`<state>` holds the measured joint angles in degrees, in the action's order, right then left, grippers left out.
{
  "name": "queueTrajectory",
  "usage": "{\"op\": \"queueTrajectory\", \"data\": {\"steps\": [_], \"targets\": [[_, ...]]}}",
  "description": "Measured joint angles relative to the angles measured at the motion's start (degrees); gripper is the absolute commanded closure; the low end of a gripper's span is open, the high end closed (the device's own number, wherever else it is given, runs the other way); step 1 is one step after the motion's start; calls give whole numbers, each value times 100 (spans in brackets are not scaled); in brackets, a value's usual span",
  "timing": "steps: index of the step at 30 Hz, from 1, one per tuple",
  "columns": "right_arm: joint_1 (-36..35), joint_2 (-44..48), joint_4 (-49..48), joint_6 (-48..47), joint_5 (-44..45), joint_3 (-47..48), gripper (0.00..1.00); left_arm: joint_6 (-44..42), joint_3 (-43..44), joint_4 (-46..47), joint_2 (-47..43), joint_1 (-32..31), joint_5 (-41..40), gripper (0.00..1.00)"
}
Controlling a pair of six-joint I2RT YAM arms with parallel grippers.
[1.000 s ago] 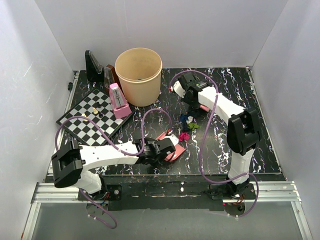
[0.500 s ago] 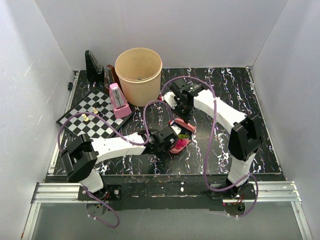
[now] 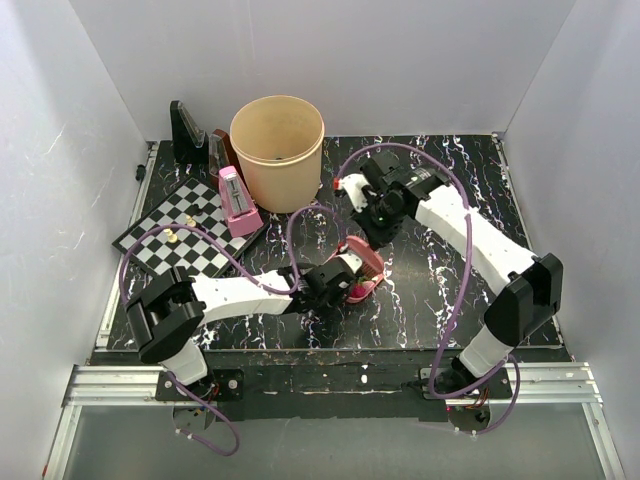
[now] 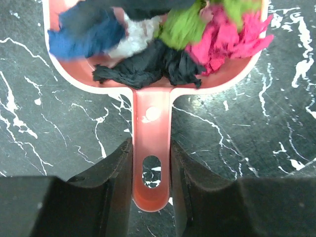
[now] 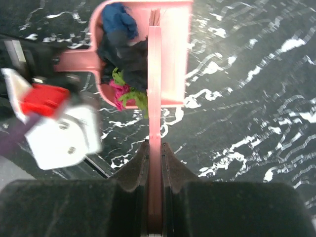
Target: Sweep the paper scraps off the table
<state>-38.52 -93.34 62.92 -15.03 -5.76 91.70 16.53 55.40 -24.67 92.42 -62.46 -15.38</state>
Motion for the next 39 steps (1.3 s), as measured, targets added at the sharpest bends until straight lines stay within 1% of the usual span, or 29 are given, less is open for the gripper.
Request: {"op": "queueTrajectory", "data": {"steps": [6,12,17,20,23,29,32,36,39], "targets": [[407,210,-136,317,682,-66,99,-7,-382,332,-140,-120,-295,100],[426,503,-251,505,1001,-205,99,-4,-404,400,-374,-184,-380,100],[538,688,-595,1034,1803,-380,99,-7,-404,393,-682,-186,-481,100],[765,957,-837,1475,2291,-540,99,-9,-396,328,-855,-184,-566,100],[1049,1370,-1080,1917,2610,-732,99,-15,-289,59,-940,-184,-656,100],[1416,2170,-1449,2555,2905,-1185,99,-15,352,-688,-1185,-35,-686,100],[1445,2426,-1602,2758,2876,-1528,99,-28,831,-1054,-1445,282,-590,100],[1451,2855,-1934,3036,2540,-2321,99,-92,1639,-1471,-1683,796,-426,100],[1451,3053,-2002,3180,2245,-2680,99,-107,2240,-1631,-1718,1178,-157,100]]}}
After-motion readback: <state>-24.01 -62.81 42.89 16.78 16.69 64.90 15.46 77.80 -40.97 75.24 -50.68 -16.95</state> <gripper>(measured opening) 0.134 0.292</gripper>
